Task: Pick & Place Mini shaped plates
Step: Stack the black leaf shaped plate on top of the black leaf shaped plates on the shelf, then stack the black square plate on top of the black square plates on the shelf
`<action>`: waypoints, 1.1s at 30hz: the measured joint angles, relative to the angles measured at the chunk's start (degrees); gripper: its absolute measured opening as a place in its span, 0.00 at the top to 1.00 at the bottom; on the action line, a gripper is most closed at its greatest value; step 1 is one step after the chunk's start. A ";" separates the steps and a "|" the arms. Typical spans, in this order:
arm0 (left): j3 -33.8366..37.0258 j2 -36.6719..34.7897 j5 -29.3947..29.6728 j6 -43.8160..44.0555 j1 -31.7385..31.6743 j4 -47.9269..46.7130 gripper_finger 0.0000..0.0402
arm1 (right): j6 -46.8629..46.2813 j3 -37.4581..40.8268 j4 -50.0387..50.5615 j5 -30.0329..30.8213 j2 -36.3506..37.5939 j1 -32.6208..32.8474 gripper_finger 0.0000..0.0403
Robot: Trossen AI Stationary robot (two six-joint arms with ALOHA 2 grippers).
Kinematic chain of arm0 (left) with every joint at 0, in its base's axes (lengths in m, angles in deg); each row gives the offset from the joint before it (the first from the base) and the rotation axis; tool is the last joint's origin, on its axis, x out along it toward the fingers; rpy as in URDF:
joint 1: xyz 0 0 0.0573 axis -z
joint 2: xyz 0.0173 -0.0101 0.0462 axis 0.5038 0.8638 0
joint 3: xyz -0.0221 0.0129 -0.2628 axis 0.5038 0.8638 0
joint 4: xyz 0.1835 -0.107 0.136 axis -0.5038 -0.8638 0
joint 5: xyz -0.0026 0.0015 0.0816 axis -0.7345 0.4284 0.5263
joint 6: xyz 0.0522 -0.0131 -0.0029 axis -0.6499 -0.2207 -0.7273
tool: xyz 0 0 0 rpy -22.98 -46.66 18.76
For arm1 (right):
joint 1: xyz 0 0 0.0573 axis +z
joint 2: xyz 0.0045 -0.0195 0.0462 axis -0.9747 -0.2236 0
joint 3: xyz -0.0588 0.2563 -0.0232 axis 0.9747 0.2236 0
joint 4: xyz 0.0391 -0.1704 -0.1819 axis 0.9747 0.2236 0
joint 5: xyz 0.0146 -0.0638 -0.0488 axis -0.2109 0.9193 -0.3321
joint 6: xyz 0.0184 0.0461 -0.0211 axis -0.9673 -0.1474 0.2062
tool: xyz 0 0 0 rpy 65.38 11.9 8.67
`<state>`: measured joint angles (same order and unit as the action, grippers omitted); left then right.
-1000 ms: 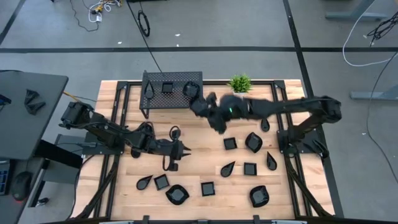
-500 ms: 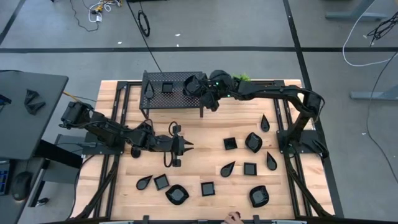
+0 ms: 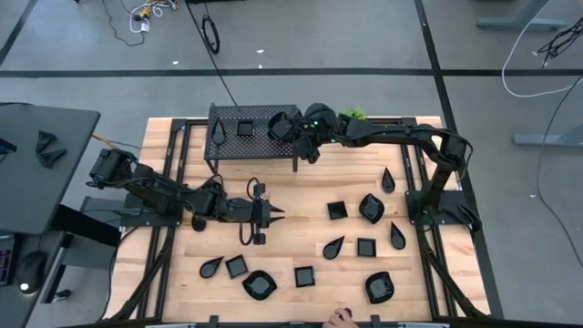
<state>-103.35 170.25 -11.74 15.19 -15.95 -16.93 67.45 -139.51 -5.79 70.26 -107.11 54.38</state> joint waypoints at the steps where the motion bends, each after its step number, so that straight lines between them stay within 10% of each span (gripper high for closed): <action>1: 0.00 0.00 0.00 0.02 0.00 0.00 0.81 | -0.03 0.00 0.26 -0.01 -0.06 -0.03 0.97; 24: 0.00 0.02 0.00 0.06 0.00 0.00 0.81 | 0.46 0.17 0.75 2.34 2.66 0.46 0.71; 33: 0.00 0.02 0.00 0.12 0.00 0.00 0.81 | -13.53 0.17 3.75 1.78 5.73 0.84 0.76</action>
<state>-103.35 170.28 -11.74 15.32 -15.95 -16.93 53.92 -139.34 -2.04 72.04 -101.38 55.21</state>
